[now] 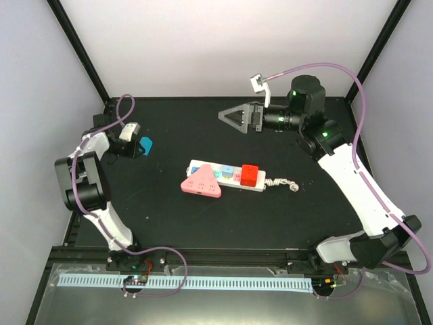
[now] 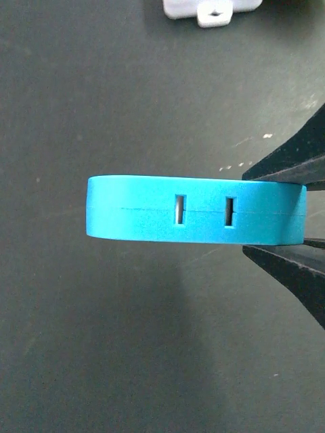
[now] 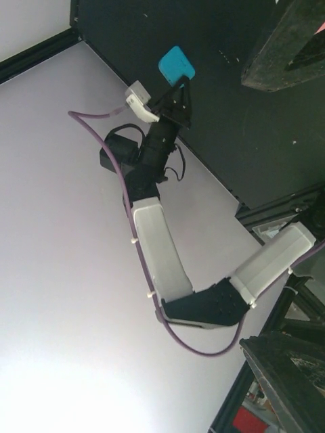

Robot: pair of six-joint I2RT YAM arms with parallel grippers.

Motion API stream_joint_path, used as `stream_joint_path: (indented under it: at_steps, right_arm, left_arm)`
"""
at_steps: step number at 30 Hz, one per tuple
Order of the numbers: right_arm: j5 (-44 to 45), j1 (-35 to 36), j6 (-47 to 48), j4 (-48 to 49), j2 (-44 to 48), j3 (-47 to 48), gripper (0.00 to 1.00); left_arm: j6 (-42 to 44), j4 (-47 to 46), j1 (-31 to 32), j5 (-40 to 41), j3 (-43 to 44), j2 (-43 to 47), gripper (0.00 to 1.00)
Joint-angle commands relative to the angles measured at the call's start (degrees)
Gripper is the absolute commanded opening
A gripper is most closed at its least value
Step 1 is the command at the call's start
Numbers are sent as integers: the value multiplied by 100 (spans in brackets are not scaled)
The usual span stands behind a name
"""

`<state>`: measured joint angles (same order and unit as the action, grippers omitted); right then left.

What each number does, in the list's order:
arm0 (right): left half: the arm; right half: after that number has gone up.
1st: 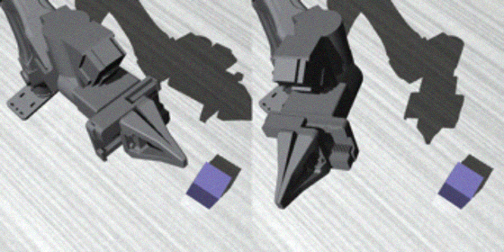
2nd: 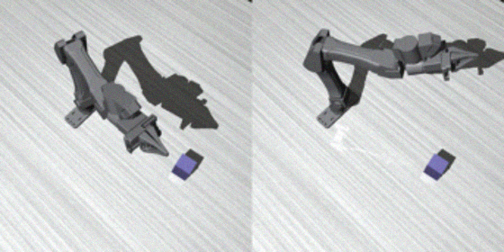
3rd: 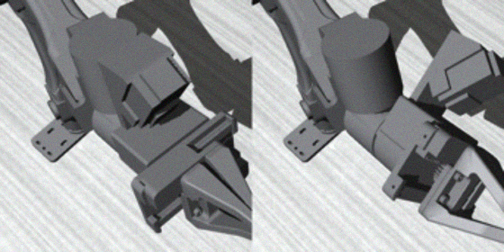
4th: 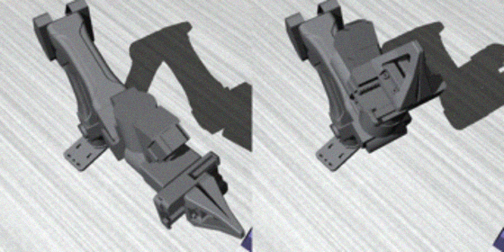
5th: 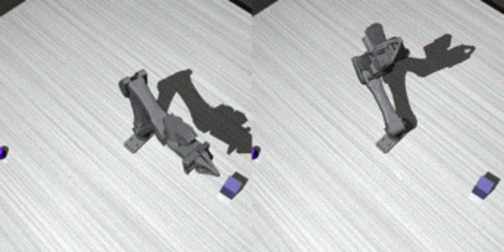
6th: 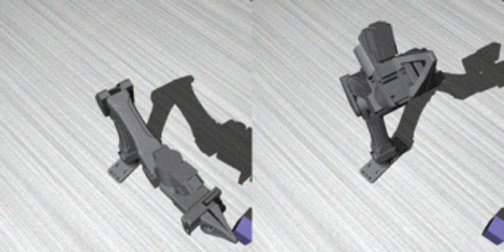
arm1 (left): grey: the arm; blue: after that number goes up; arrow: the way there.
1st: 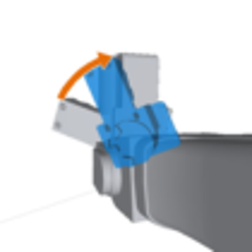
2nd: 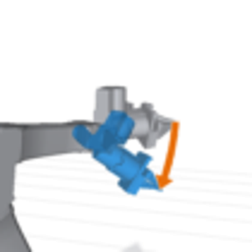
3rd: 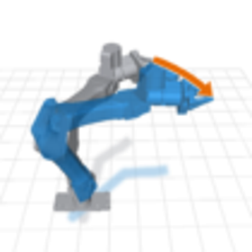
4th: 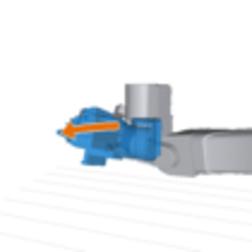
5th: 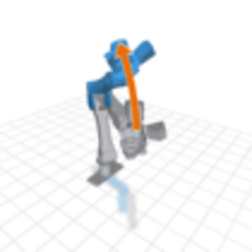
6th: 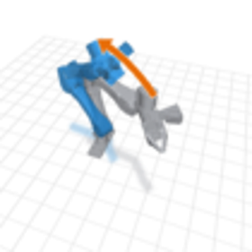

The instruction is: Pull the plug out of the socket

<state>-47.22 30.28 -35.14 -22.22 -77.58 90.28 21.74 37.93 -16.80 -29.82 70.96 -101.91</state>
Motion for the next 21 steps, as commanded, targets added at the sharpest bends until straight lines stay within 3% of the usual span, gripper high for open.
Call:
stream_joint_path:
  at_steps: [1,6,11,21]
  right_arm:
    - [-33,-37,-621,158,-139,338,100]
    - [-63,-86,-594,167,-176,340,100]
    - [-473,-372,-1298,1023,-187,-83,100]
    - [-408,-418,-1259,991,-146,-104,100]
  left_arm:
    - [-137,-40,-30,55,513,-517,2]
    - [-181,43,-35,2,780,-973,2]
    - [-110,196,-43,-33,1017,-1294,2]
    - [98,717,-48,-174,1480,-1940,4]
